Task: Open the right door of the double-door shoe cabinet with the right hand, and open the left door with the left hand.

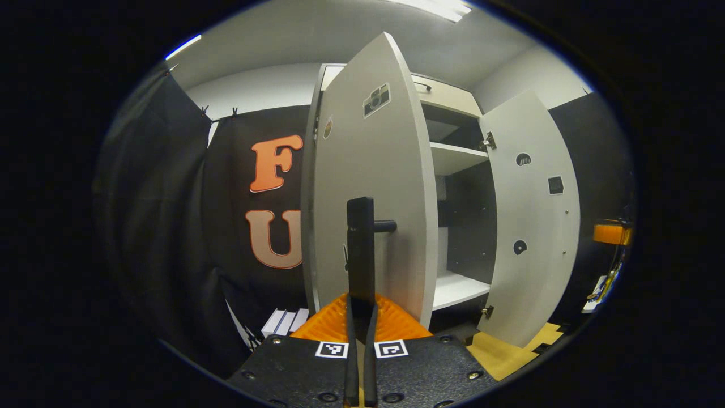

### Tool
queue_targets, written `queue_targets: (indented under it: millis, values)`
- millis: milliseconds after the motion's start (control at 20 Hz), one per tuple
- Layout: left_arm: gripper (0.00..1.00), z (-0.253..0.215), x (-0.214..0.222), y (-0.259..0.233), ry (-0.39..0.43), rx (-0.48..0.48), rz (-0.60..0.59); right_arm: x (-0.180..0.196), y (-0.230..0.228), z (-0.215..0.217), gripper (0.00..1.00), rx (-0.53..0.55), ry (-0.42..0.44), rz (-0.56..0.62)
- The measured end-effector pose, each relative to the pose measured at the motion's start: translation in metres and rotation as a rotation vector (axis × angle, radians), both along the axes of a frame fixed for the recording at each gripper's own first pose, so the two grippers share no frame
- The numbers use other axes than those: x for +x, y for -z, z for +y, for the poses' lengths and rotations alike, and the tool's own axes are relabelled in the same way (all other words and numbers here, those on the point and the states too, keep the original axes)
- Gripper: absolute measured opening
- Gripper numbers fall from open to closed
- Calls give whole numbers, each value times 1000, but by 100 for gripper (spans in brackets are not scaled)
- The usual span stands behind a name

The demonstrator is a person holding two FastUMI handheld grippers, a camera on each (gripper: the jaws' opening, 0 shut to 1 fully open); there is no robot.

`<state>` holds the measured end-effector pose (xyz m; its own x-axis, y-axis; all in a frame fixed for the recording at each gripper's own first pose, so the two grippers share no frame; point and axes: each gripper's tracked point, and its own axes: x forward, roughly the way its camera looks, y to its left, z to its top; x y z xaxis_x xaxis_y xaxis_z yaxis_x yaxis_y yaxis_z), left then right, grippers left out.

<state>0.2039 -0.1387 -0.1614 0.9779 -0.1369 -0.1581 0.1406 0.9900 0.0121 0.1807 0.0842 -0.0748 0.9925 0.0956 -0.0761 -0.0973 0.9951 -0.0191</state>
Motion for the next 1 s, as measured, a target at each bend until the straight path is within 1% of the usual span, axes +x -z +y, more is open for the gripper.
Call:
queue_targets:
  millis: [250,300,350,400,450,600,750,950,1000]
  values:
    - [3,19,-3,-2,-38,43,-3,-1,2,4,97,-3,-17,4]
    - [2,26,-3,-3,-57,49,-5,-2,2,3,100,-9,-19,4]
    - [2,31,-4,-4,-84,40,-7,-1,2,3,100,-14,-19,1]
    - [2,34,-2,-4,-102,28,-11,1,2,2,97,-12,-18,-2]
    - [0,34,-2,-5,-106,26,-15,0,2,4,97,-7,-20,2]
    - [0,40,-4,-3,-108,13,-7,-4,7,7,97,4,-39,26]
    - [0,44,-4,-4,-112,5,-1,-2,5,4,97,17,-18,17]
    - [0,54,-6,-9,-122,23,-14,-3,6,1,97,22,-13,17]
    - [0,52,-7,-11,-115,8,-21,-3,6,-1,97,19,-11,19]
